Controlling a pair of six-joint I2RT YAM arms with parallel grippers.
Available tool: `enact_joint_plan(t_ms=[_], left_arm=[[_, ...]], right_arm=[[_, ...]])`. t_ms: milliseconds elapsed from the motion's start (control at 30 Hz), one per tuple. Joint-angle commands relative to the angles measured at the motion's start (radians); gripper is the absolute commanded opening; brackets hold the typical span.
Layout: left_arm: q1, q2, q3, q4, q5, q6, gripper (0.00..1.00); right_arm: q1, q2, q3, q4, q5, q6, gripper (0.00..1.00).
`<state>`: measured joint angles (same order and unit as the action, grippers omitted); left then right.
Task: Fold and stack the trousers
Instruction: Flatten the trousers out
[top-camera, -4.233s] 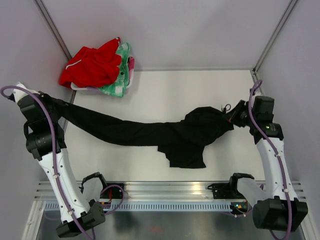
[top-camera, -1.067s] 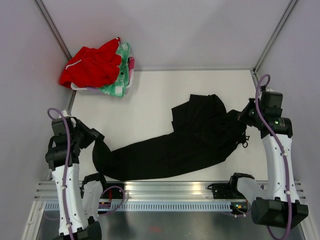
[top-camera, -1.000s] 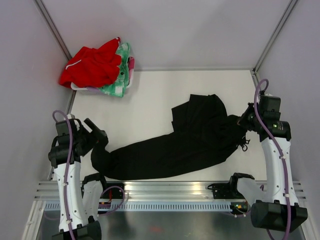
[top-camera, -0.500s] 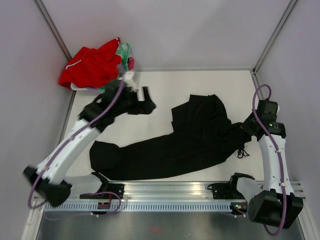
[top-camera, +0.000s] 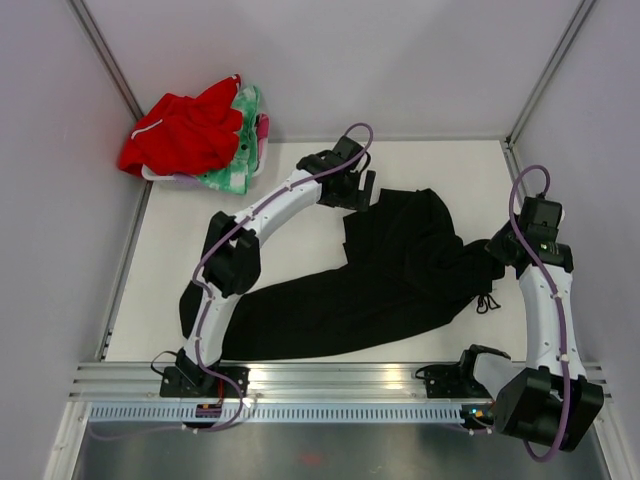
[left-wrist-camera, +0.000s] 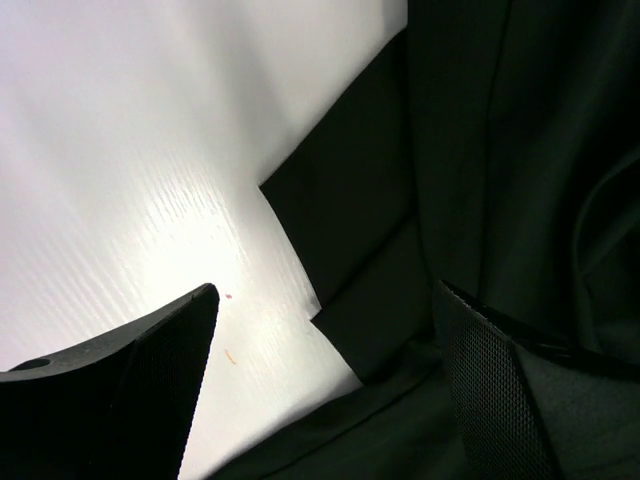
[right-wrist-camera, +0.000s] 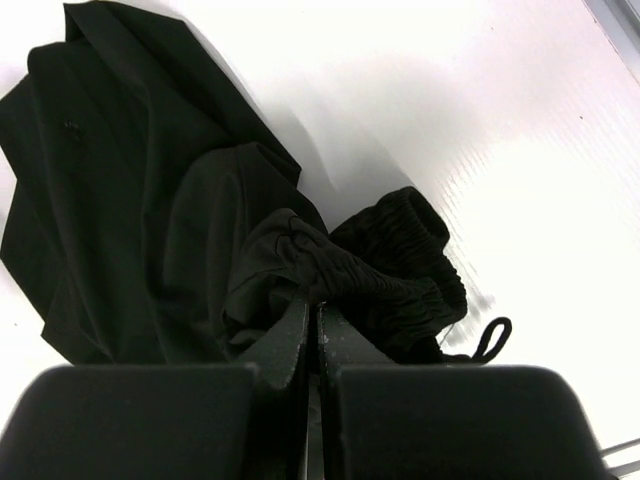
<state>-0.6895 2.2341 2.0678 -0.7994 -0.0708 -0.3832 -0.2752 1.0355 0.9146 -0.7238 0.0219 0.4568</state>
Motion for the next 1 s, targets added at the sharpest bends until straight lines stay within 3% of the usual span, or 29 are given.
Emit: enact_joint_plan(t_ms=[0, 200, 367, 667, 967], left_arm=[[0.016, -0.041, 0.071, -0.015, -0.003, 0.172, 0.92], [0.099, 0.031, 0.074, 0.091, 0.199, 0.338, 0.86], [0.099, 0.110, 0.060, 0.114, 0.252, 0.463, 0.86], [0.099, 0.189, 0.041, 0.215, 0.384, 0.472, 0.82], [0.096, 0.262, 0.037, 0.180, 0.362, 0.498, 0.76]], right_arm=[[-0.004, 0.012, 0.001, 0.066, -0.016, 0.006, 0.00], [-0.004, 0.031, 0.026, 0.089, -0.011, 0.008, 0.00], [-0.005, 0.035, 0.040, 0.090, 0.001, 0.008, 0.00], [-0.005, 0.038, 0.058, 0.103, -0.013, 0.020, 0.00], [-0.005, 0.031, 0.061, 0.109, -0.017, 0.031, 0.00]])
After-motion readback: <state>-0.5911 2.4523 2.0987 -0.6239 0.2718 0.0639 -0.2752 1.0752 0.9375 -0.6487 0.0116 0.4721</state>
